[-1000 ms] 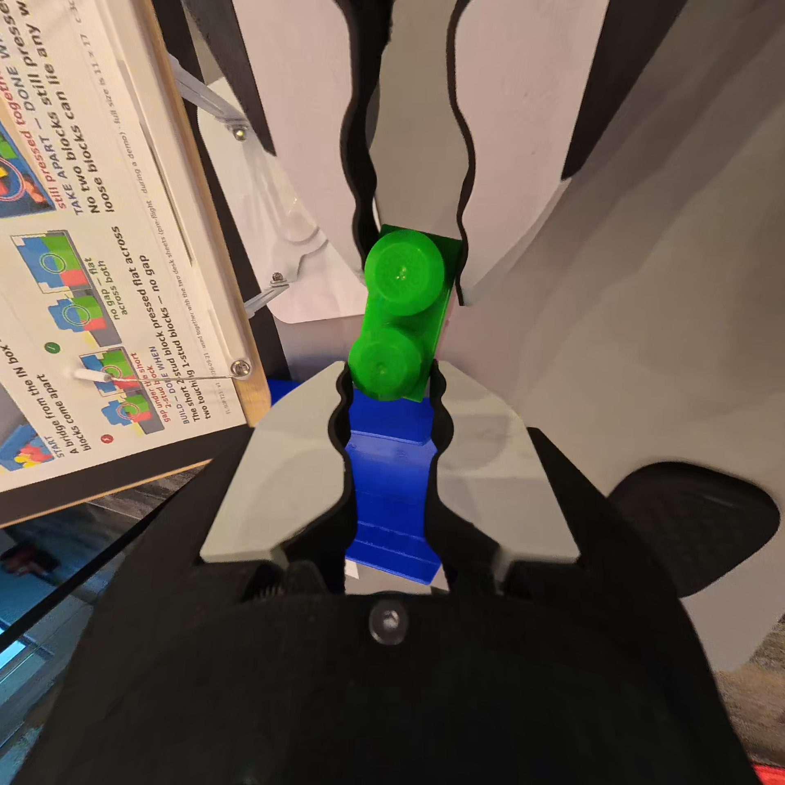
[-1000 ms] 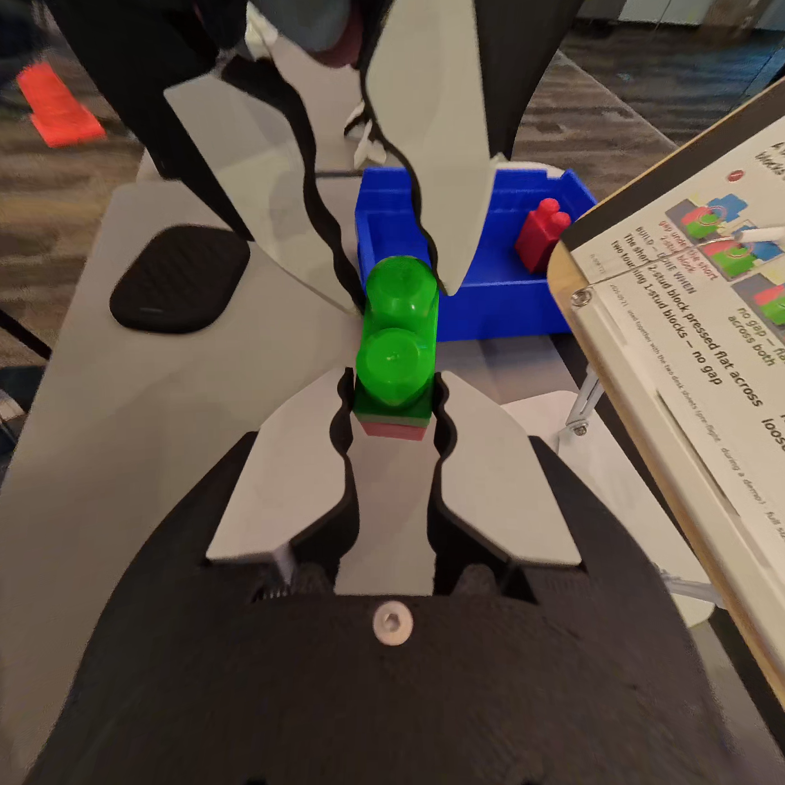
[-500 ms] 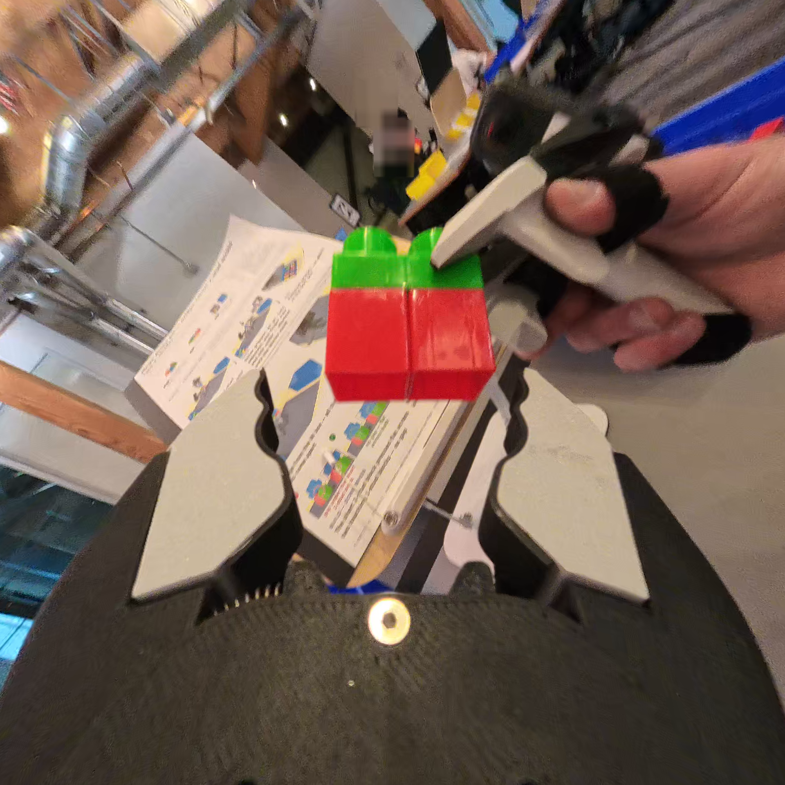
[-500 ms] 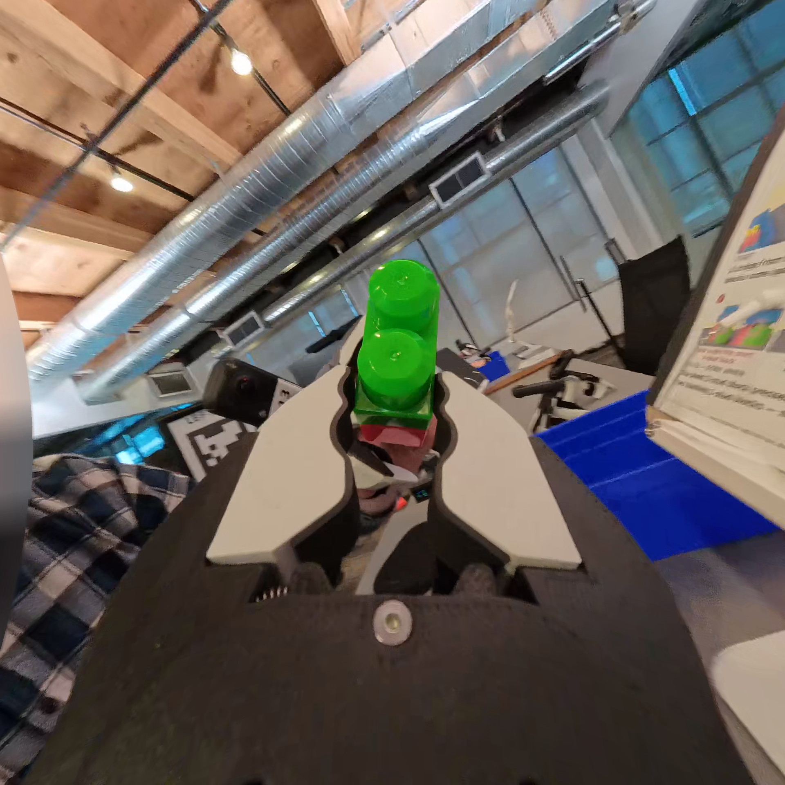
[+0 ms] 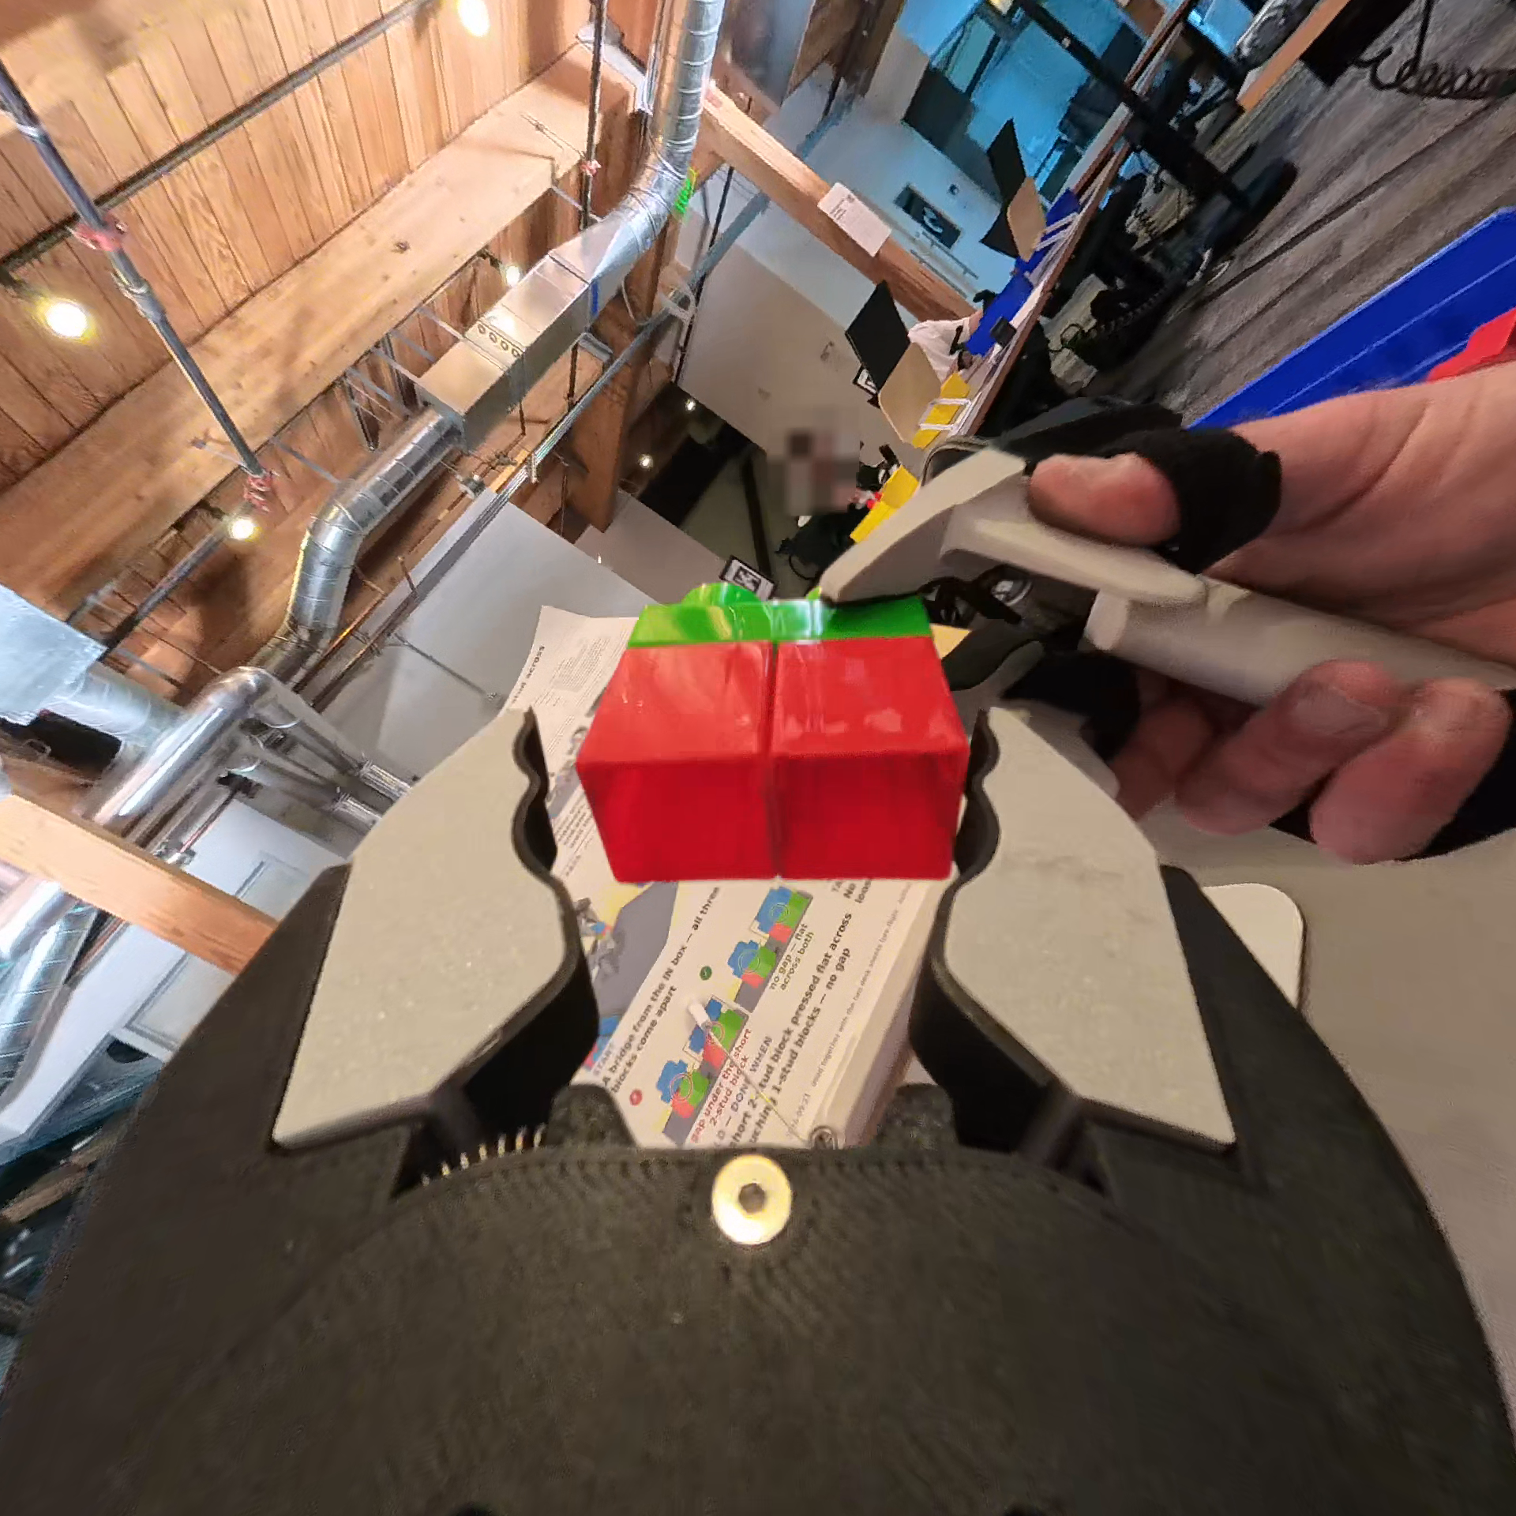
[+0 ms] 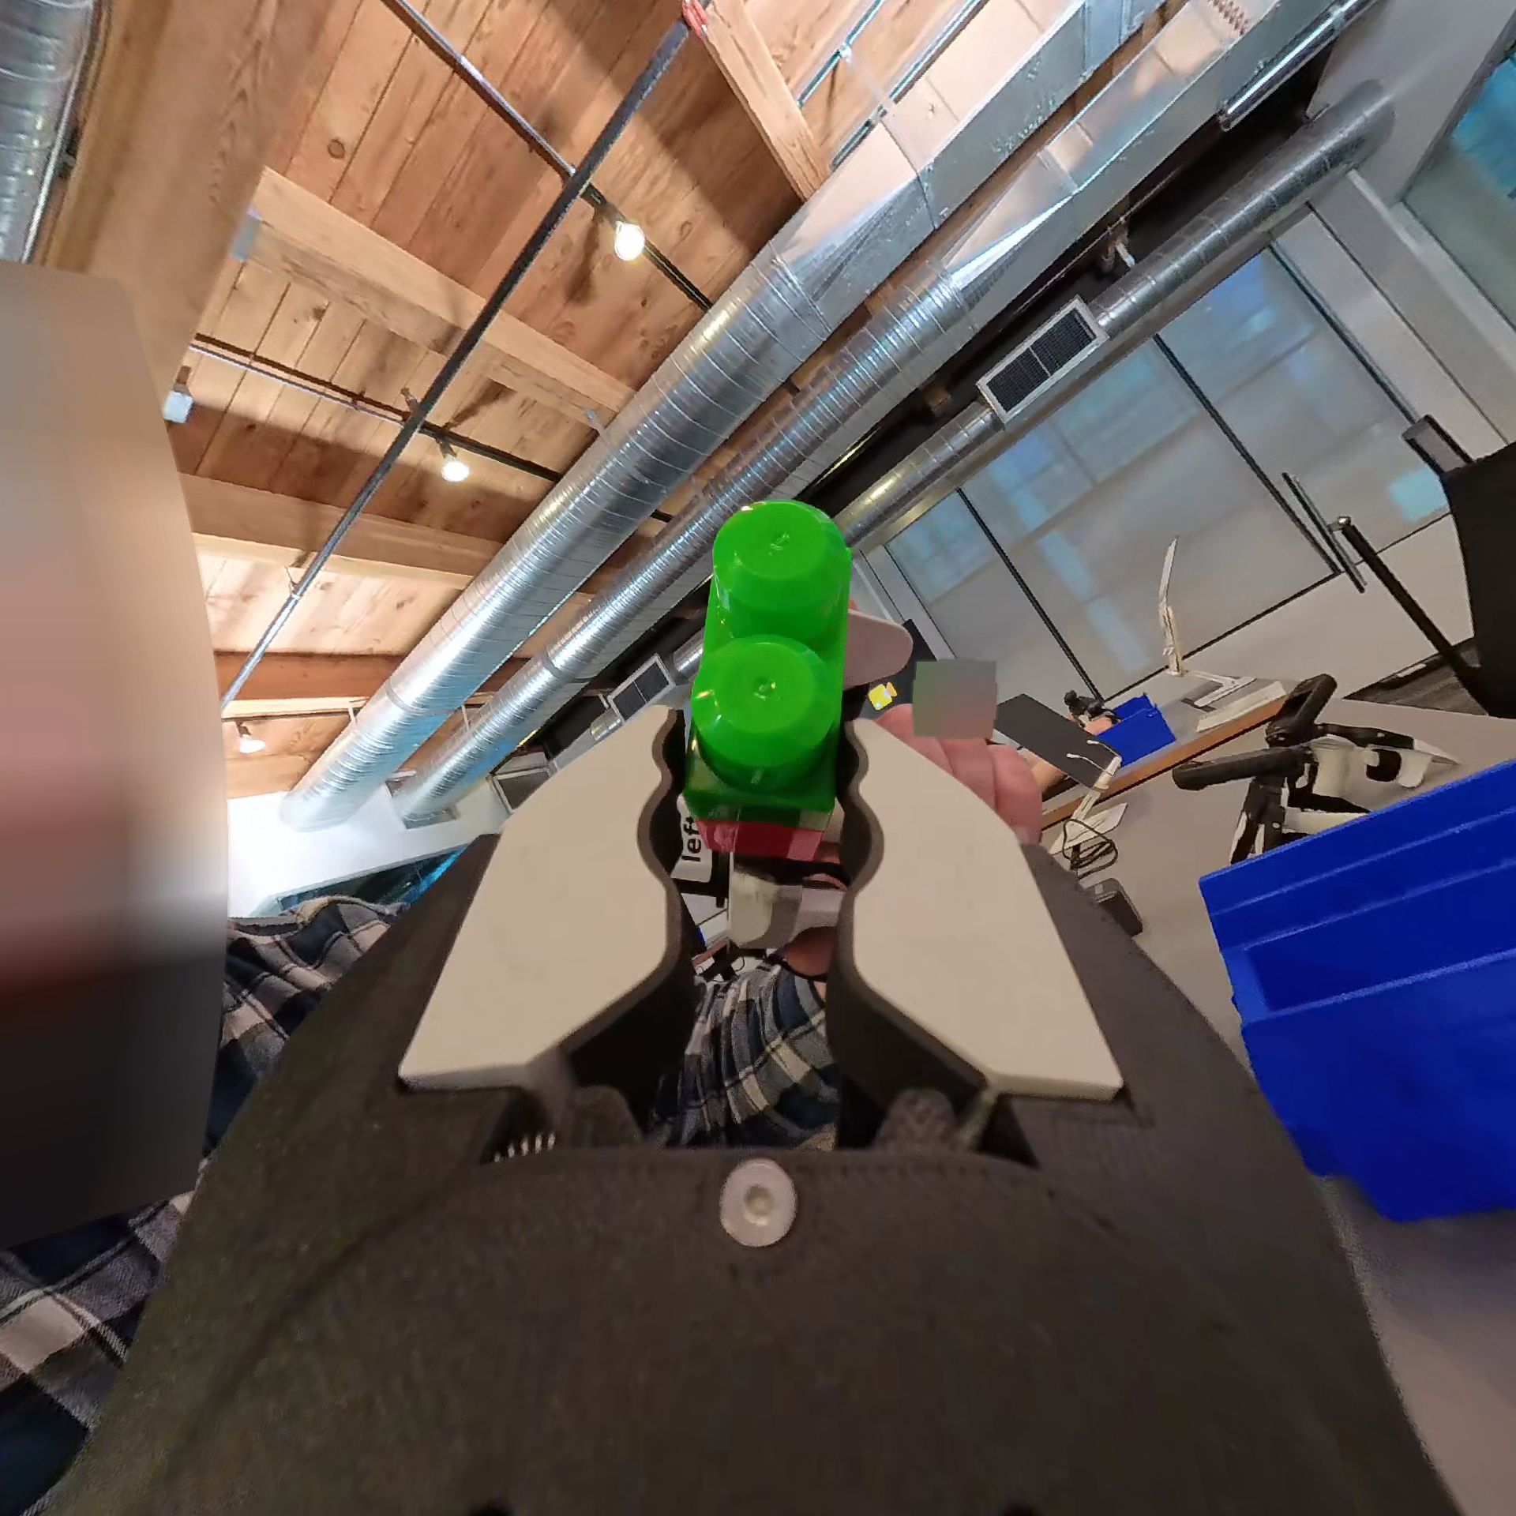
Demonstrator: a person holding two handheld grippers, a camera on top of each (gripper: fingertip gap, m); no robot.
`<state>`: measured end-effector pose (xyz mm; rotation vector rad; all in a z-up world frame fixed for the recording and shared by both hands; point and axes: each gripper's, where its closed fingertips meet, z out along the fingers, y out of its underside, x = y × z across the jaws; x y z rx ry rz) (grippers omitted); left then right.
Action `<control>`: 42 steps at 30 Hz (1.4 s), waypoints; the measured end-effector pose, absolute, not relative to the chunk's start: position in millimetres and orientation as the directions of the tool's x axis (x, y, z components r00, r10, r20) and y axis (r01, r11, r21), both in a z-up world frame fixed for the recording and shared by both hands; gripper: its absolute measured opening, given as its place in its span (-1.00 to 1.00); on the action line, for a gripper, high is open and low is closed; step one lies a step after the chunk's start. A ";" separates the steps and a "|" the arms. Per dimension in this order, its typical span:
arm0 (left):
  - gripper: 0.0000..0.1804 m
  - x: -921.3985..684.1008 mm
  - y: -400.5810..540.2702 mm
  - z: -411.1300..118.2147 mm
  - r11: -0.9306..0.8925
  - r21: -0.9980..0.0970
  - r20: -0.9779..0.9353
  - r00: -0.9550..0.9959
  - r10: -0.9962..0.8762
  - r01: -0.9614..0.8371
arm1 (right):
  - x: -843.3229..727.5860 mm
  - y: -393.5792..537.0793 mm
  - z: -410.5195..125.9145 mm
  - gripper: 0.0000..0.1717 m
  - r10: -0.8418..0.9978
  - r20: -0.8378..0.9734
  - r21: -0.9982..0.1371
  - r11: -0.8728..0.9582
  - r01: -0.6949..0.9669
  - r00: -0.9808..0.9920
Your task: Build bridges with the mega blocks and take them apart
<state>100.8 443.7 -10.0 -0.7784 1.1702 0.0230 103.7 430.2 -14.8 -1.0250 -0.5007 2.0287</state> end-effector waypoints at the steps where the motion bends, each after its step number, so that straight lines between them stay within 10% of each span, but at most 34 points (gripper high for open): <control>1: 0.04 100.3 443.4 -11.3 0.751 -0.528 -0.834 0.409 -0.370 -0.397 | 103.5 431.2 -15.7 -0.59 0.791 -0.498 -0.633 -0.612 -0.474 -0.356; 27: -0.17 93.0 429.0 -13.2 0.778 -0.535 -0.837 0.331 -0.436 -0.330 | 95.0 420.2 -17.5 -0.58 0.792 -0.471 -0.660 -0.609 -0.441 -0.388; 33: -0.18 88.1 408.3 -17.3 0.776 -0.554 -0.832 0.223 -0.507 -0.303 | 86.1 411.4 -20.8 -0.33 0.774 -0.508 -0.726 -0.621 -0.295 -0.378; 42: -0.19 87.3 389.4 -31.1 0.777 -0.524 -0.846 0.105 -0.523 -0.350 | 72.2 380.5 -25.5 -0.57 0.775 -0.478 -0.818 -0.565 -0.113 -0.412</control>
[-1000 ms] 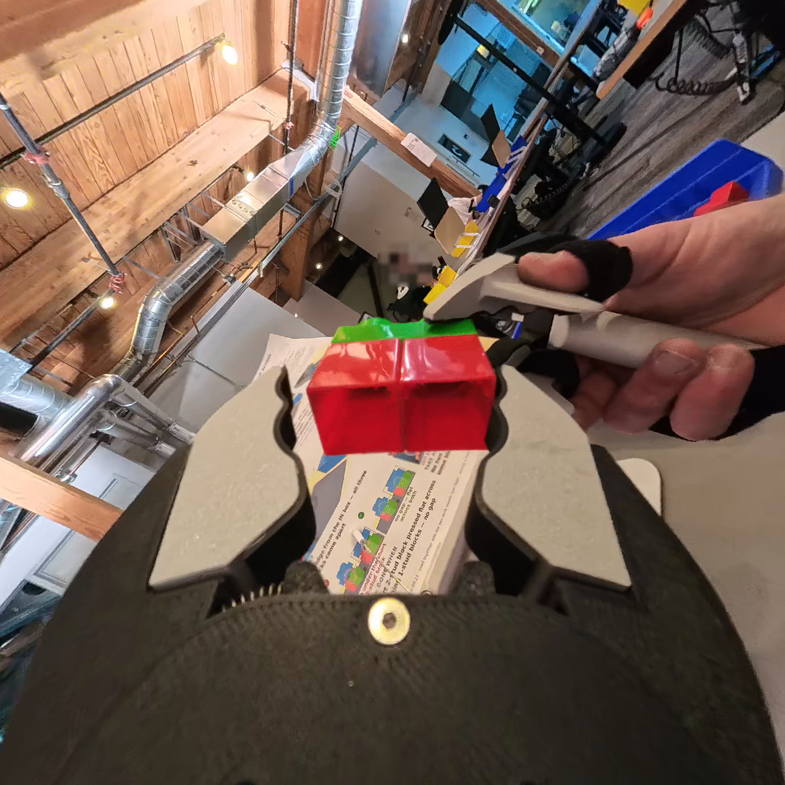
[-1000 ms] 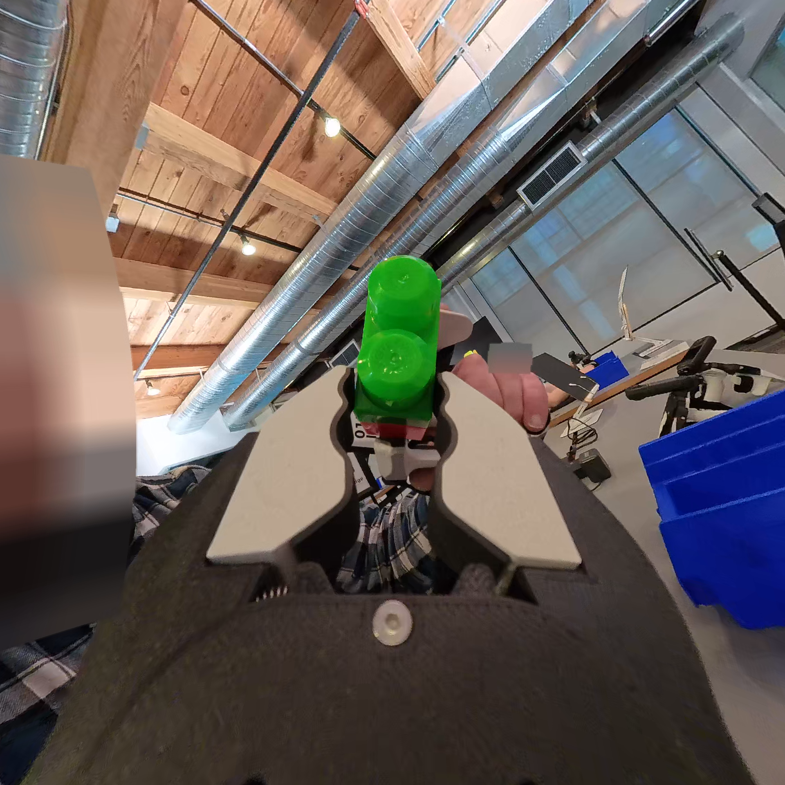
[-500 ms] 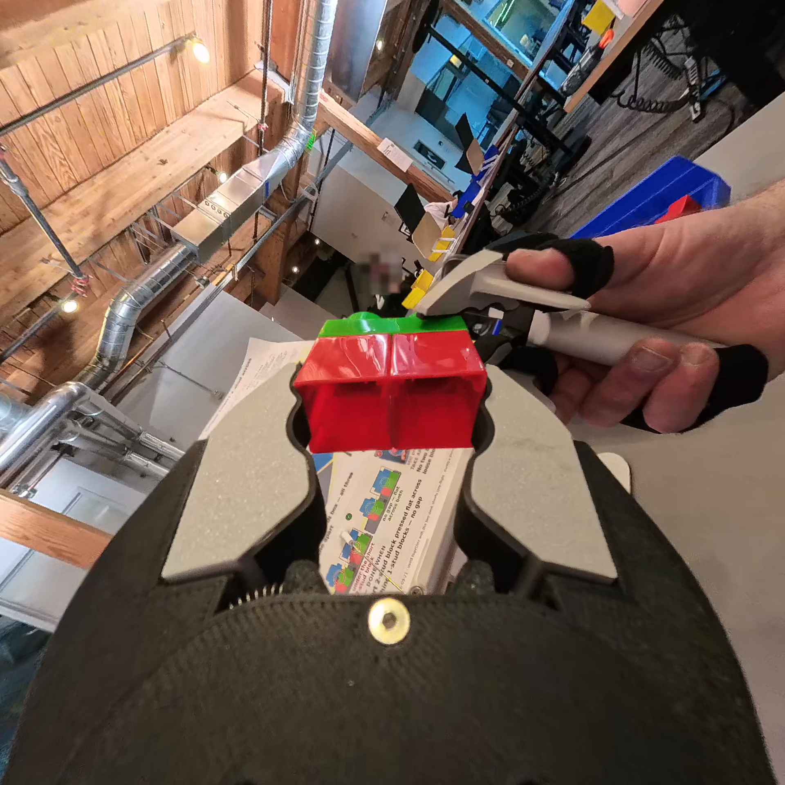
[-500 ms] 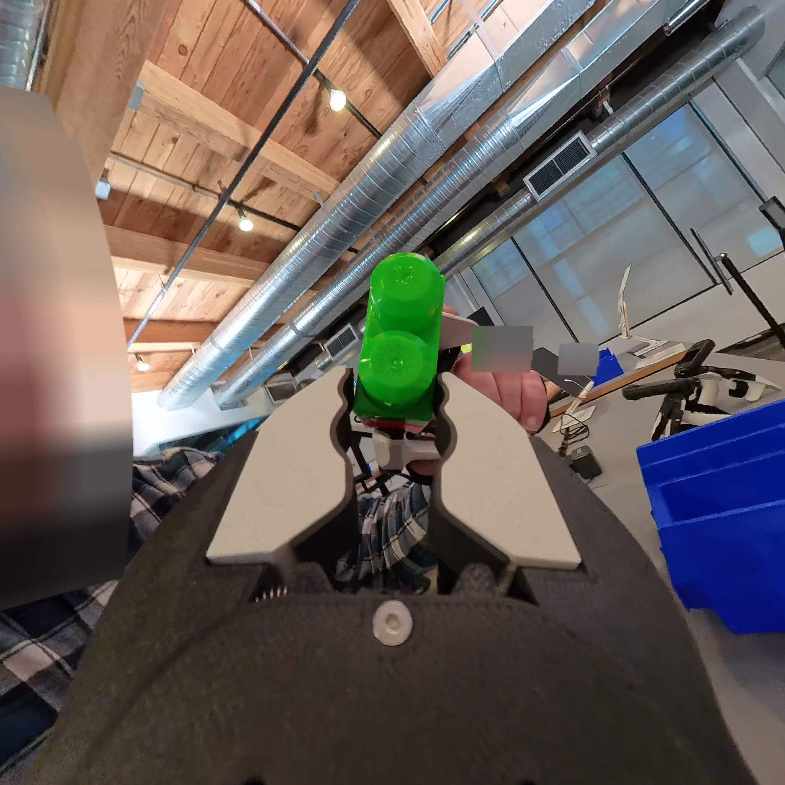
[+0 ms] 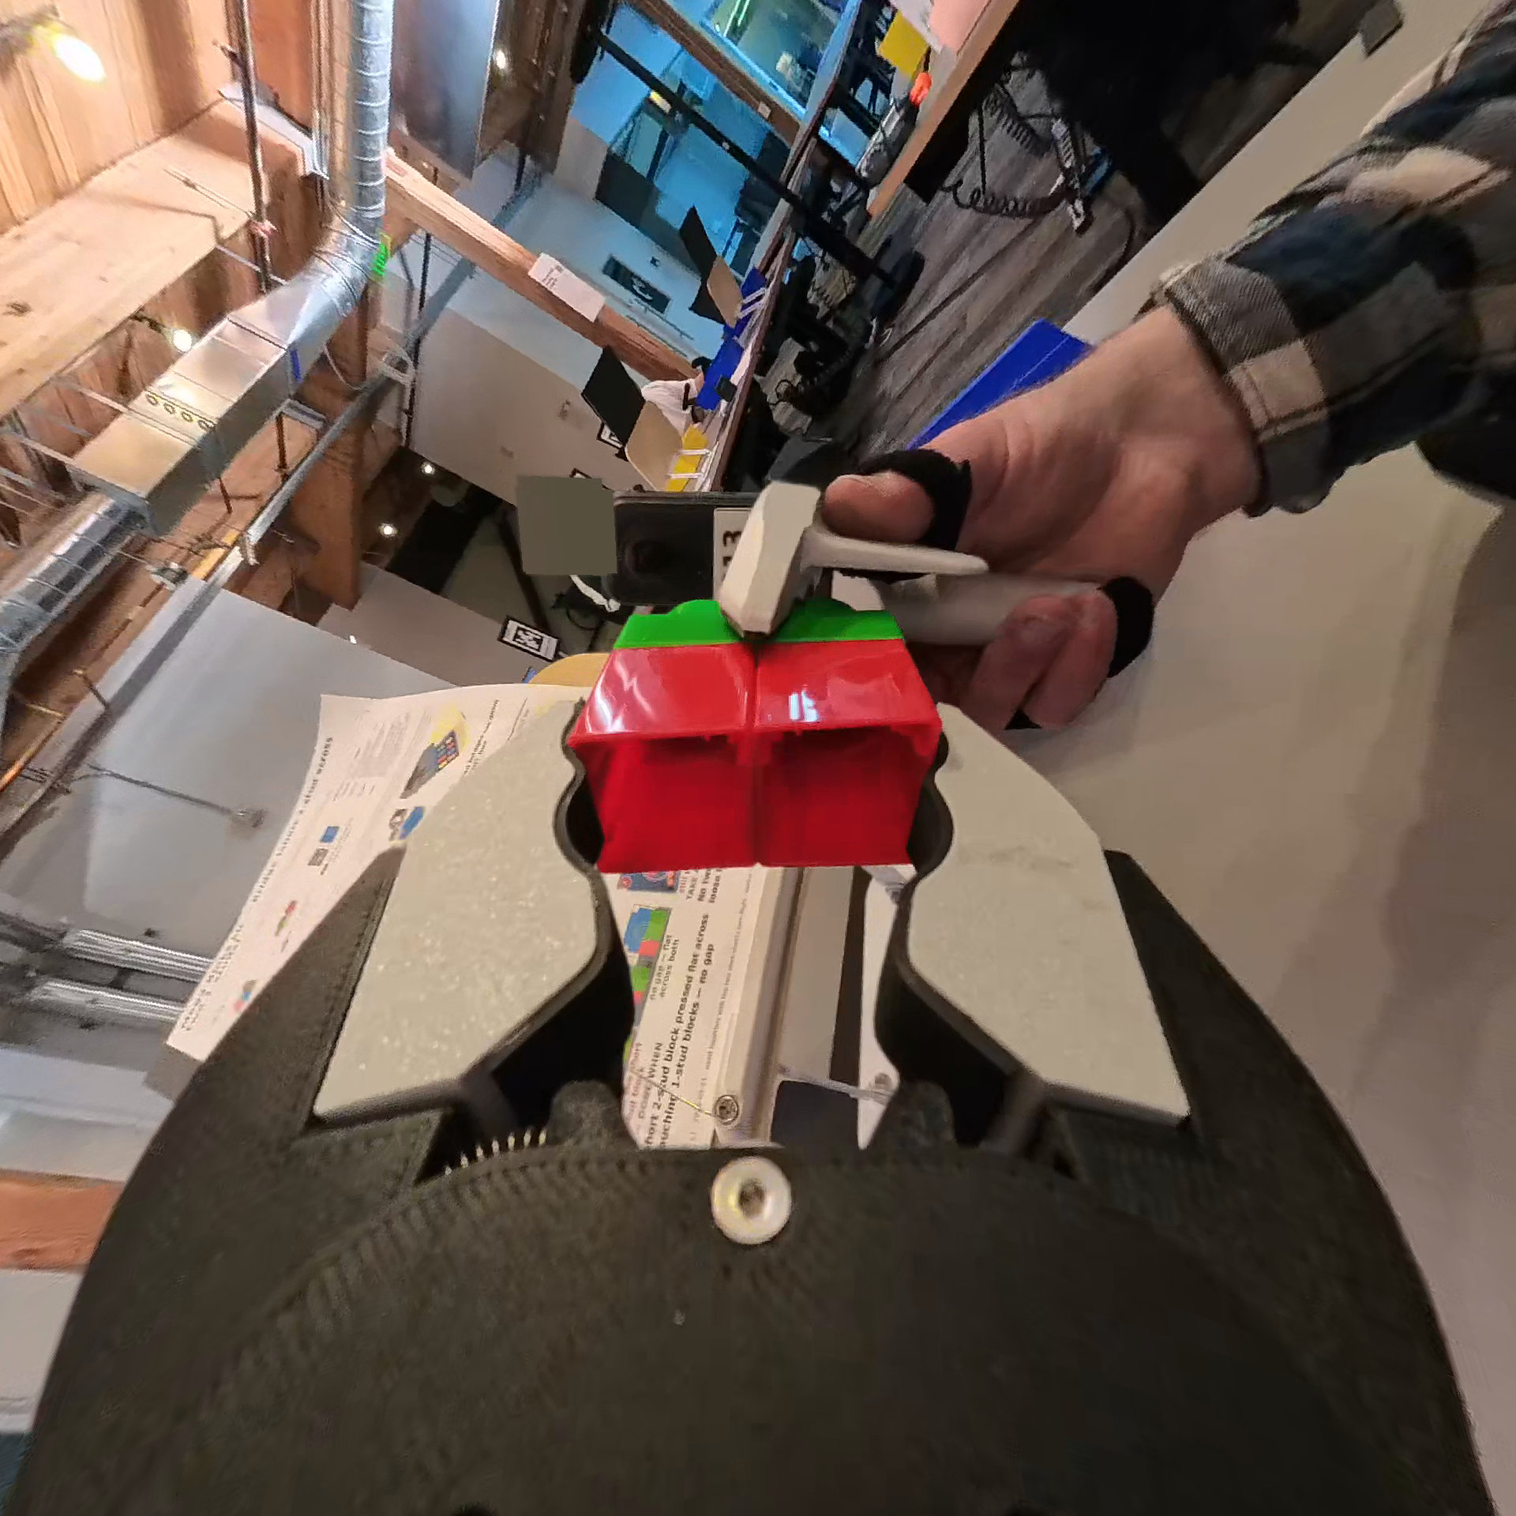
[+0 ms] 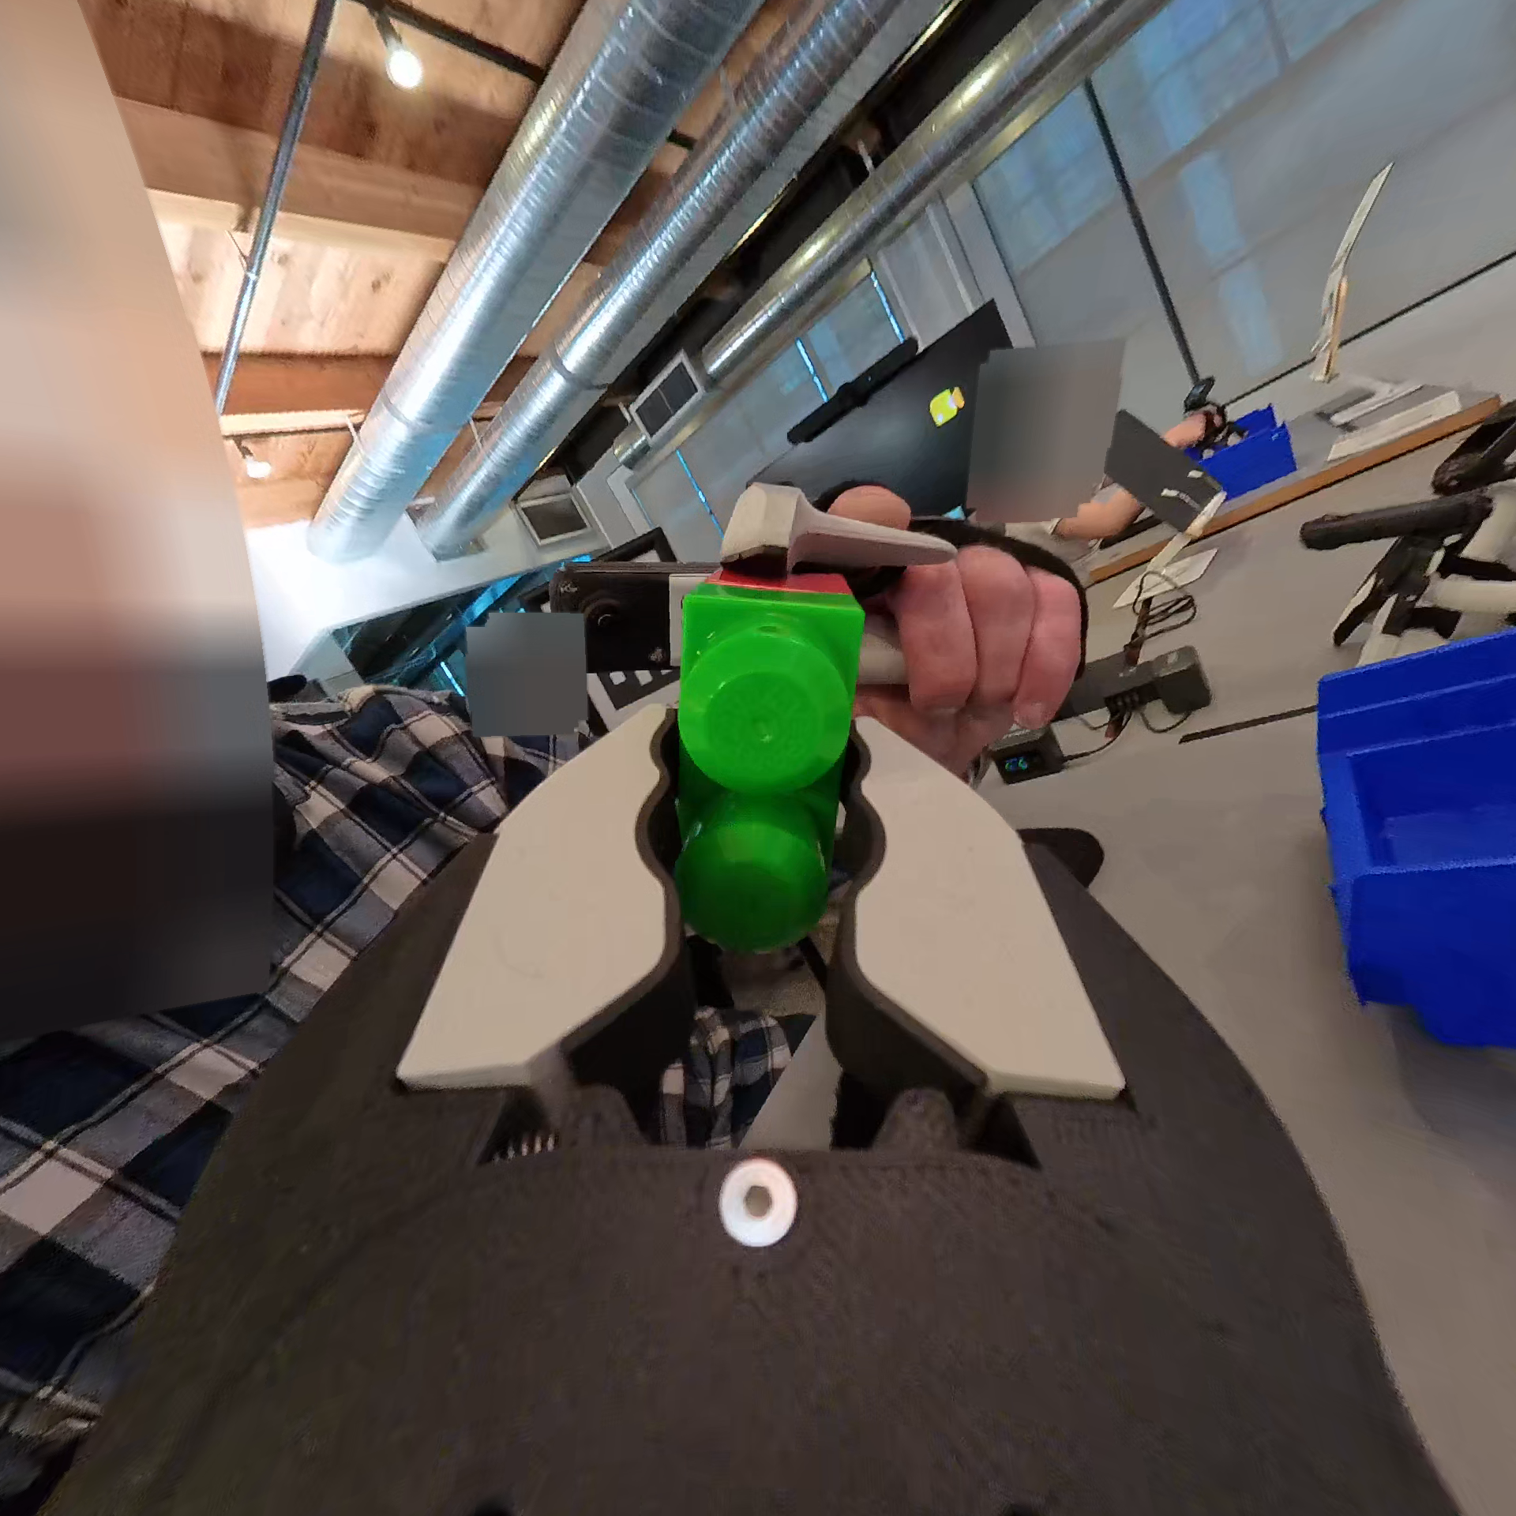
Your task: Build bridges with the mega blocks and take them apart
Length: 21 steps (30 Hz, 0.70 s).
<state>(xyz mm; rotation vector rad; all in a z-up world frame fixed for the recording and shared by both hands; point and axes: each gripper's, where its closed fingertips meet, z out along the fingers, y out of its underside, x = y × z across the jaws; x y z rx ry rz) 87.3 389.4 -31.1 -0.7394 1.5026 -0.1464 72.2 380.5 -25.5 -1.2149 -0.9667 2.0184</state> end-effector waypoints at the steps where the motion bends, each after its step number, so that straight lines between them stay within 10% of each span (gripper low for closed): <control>1: -0.19 86.4 387.2 -30.9 0.777 -0.518 -0.849 0.102 -0.519 -0.357 | 71.7 377.9 -25.3 -0.57 0.774 -0.477 -0.823 -0.560 -0.098 -0.416; 14: -0.20 41.8 375.9 -5.1 0.750 -0.536 -0.843 0.207 -0.496 -0.387 | 109.0 393.8 -13.6 -0.56 0.821 -0.453 -0.850 -0.515 -0.110 -0.347; 21: -0.19 34.1 375.3 -19.4 0.733 -0.531 -0.844 0.185 -0.503 -0.425 | 194.6 457.9 -17.7 -0.57 0.911 -0.294 -0.956 -0.288 -0.065 0.290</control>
